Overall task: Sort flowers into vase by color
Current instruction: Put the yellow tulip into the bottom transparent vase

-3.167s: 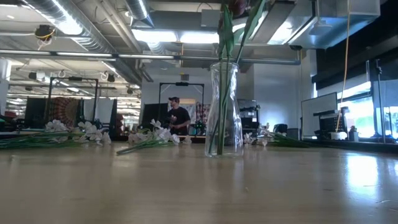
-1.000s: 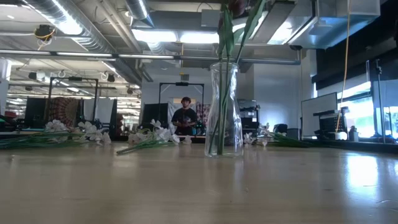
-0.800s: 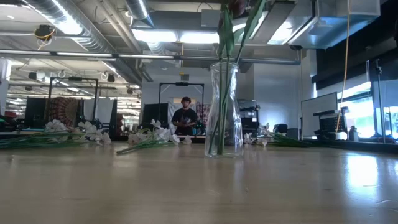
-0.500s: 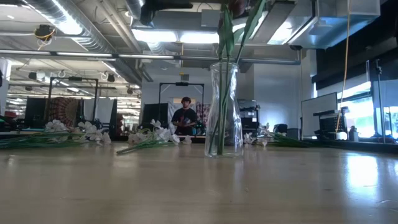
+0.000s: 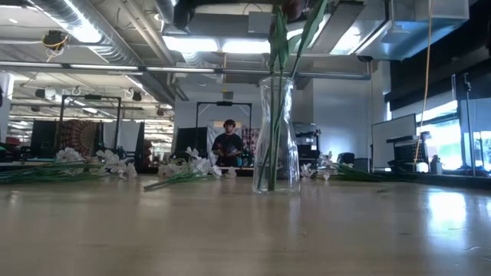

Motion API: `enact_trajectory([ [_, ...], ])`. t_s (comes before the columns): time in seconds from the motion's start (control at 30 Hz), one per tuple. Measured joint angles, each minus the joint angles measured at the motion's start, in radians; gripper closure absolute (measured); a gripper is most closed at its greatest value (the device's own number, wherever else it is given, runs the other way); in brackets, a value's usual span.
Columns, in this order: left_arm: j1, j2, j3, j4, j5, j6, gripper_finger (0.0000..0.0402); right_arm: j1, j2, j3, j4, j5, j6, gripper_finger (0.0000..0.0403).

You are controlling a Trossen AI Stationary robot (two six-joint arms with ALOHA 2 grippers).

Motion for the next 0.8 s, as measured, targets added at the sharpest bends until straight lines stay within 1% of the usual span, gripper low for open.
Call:
enact_trajectory([
  [0.13,-0.114,0.034,0.000,0.023,-0.005,-0.040,0.0207,0.000,-0.024,0.000,-0.043,0.046,-0.038,0.0157],
  [0.2,-0.169,0.065,0.000,0.077,-0.026,-0.073,0.0207,0.000,-0.037,0.000,-0.053,0.062,-0.045,0.0157],
  [0.3,-0.247,0.148,0.000,0.254,-0.150,-0.176,0.0207,0.000,-0.066,0.002,-0.065,0.079,-0.069,0.0157],
  [0.37,-0.290,0.215,0.000,0.370,-0.213,-0.222,0.0207,0.000,-0.077,0.017,-0.086,0.123,-0.106,0.0157],
  [0.4,-0.304,0.248,0.000,0.427,-0.215,-0.224,0.0207,0.000,-0.081,0.027,-0.113,0.153,-0.129,0.0157],
  [0.47,-0.334,0.302,0.000,0.485,-0.216,-0.224,0.0207,0.000,-0.084,0.045,-0.189,0.216,-0.171,0.0157],
  [0.53,-0.360,0.344,0.000,0.505,-0.223,-0.270,0.0207,-0.001,-0.083,0.060,-0.256,0.274,-0.199,0.0157],
  [0.6,-0.385,0.376,0.000,0.504,-0.252,-0.351,0.0207,0.000,-0.082,0.067,-0.312,0.320,-0.223,0.0157],
  [0.7,-0.422,0.415,0.000,0.504,-0.295,-0.450,0.0207,-0.009,-0.075,0.068,-0.371,0.420,-0.253,0.0157],
  [0.77,-0.445,0.431,0.000,0.499,-0.303,-0.505,0.0207,-0.043,-0.064,0.068,-0.409,0.464,-0.275,0.0157],
  [0.8,-0.455,0.436,0.000,0.494,-0.304,-0.532,0.0207,-0.069,-0.059,0.068,-0.425,0.469,-0.279,0.0157],
])
